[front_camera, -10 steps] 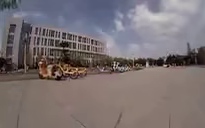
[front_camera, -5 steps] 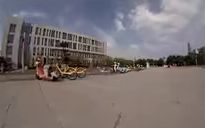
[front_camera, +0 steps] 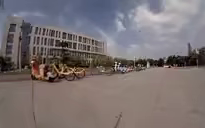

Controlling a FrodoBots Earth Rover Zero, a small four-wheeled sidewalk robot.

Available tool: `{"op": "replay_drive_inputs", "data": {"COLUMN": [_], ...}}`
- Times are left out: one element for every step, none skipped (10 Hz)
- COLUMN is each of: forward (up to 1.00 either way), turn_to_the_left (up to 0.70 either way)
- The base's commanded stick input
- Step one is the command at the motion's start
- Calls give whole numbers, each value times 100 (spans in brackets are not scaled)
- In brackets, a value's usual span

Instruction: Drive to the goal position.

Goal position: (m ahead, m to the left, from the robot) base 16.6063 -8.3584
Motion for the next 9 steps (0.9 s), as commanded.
{"op": "replay_drive_inputs", "data": {"forward": [85, 85, 85, 85, 85, 85, 85, 85, 85], "turn_to_the_left": [-34, -34, -34, -34, -34, -34, -34, -34, -27]}}
